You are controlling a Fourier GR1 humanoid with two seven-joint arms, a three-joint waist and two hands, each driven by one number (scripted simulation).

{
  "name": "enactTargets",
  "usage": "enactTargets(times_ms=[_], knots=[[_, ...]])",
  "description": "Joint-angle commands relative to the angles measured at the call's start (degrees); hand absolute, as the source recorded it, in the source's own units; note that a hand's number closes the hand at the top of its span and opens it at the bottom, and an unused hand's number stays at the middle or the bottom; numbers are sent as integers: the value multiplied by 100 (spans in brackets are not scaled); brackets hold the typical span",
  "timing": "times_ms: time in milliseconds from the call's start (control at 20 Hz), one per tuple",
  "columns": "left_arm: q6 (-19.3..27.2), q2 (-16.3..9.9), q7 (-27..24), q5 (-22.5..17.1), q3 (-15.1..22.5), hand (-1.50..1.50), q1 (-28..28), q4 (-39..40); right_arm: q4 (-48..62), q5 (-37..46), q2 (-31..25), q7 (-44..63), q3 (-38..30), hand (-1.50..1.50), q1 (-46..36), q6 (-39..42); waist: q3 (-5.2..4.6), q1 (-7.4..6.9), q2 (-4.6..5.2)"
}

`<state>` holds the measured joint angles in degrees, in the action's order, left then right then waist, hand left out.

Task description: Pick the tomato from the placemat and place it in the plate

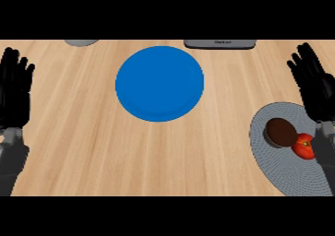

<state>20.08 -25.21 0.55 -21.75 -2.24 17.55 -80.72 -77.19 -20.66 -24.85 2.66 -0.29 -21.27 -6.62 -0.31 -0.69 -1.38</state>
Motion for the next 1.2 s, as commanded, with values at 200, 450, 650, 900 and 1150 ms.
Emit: enactTargets(times_ms=[200,450,650,900,1150], knots=[[-569,-755,-448,1141,758,0,-1210,-51,-509,-1750,-174,1033,-312,-150,-98,1616,43,31,97],[-526,-644,-777,1534,1162,0,-2019,-122,-1050,-13,-752,-835,-520,-150,1035,1025,40,181,86],[-411,-588,-655,1622,1123,0,-2140,-346,-2073,-447,-479,-1293,-1050,-150,2245,1029,34,228,89],[-497,-382,-874,1821,1054,0,-2076,-161,-2873,-934,-825,-1066,-1578,-150,3168,2004,30,168,120],[-599,-485,-814,1808,1068,0,-2151,-287,-2660,-230,-1985,-526,-1424,-150,3130,2693,28,146,126]])
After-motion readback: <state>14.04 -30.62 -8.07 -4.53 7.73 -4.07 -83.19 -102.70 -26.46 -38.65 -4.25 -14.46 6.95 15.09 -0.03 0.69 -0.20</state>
